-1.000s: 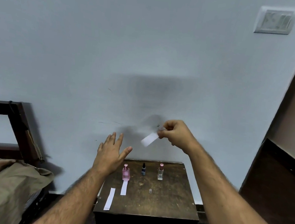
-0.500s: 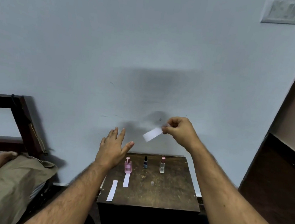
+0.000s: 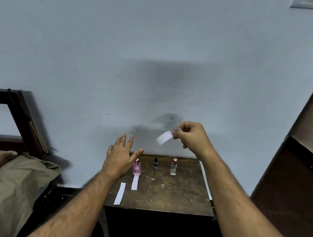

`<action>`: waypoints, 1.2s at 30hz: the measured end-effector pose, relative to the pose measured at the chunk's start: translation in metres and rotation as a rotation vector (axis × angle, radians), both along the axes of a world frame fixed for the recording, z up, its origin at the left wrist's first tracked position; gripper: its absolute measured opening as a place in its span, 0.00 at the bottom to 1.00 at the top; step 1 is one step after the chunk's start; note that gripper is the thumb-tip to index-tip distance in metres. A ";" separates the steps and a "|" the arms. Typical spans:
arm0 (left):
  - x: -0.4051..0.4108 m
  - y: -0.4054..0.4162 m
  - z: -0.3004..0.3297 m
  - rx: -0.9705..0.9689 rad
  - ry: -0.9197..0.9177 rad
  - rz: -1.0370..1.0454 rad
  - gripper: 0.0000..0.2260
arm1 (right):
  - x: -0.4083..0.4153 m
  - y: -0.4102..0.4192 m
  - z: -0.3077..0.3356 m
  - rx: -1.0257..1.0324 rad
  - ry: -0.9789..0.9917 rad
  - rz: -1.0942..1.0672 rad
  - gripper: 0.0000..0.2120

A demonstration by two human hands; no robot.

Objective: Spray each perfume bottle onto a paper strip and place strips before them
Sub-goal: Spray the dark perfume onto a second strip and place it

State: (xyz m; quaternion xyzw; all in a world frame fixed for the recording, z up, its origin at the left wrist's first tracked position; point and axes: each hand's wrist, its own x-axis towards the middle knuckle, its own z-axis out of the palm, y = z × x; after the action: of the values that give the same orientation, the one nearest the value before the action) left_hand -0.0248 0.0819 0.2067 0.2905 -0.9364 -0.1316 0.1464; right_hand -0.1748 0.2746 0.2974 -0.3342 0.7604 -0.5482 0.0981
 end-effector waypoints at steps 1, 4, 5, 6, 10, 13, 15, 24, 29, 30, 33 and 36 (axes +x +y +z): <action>0.001 -0.001 -0.002 0.002 -0.006 0.003 0.33 | 0.002 -0.001 -0.002 -0.059 -0.068 0.043 0.05; 0.004 -0.005 -0.009 0.014 -0.023 0.009 0.33 | 0.005 0.003 0.007 -0.179 -0.223 0.138 0.04; 0.004 -0.005 -0.011 0.016 -0.025 0.013 0.34 | 0.004 0.003 0.009 -0.212 -0.271 0.177 0.05; 0.005 -0.006 -0.013 0.018 -0.026 0.014 0.33 | 0.003 0.003 0.010 -0.244 -0.336 0.216 0.06; 0.006 -0.008 -0.017 0.033 -0.026 0.019 0.32 | -0.006 -0.003 -0.007 -0.096 -0.203 0.128 0.10; 0.006 -0.010 -0.021 0.054 0.011 0.027 0.29 | -0.008 -0.010 -0.027 0.138 0.011 0.027 0.04; 0.005 -0.010 -0.020 0.074 0.111 0.027 0.24 | -0.009 -0.011 -0.036 0.117 -0.075 0.078 0.03; -0.022 0.012 -0.012 0.539 0.349 -0.091 0.09 | -0.008 -0.025 -0.066 0.224 -0.103 0.204 0.07; -0.033 0.014 -0.025 0.688 0.308 -0.169 0.03 | -0.007 -0.036 -0.083 0.241 -0.105 0.201 0.07; -0.034 0.013 -0.030 0.711 0.300 -0.179 0.02 | -0.008 -0.037 -0.087 0.239 -0.112 0.196 0.05; -0.033 0.014 -0.044 0.785 0.304 -0.174 0.02 | -0.009 -0.041 -0.101 0.230 -0.135 0.184 0.01; -0.033 0.015 -0.056 0.860 0.331 -0.142 0.04 | -0.010 -0.048 -0.115 0.248 -0.165 0.186 0.03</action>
State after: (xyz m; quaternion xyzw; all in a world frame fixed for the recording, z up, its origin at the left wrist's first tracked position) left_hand -0.0579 0.0967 0.1509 0.2350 -0.7784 -0.5623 0.1505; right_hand -0.1849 0.2267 0.1820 -0.3423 0.7775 -0.4641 0.2508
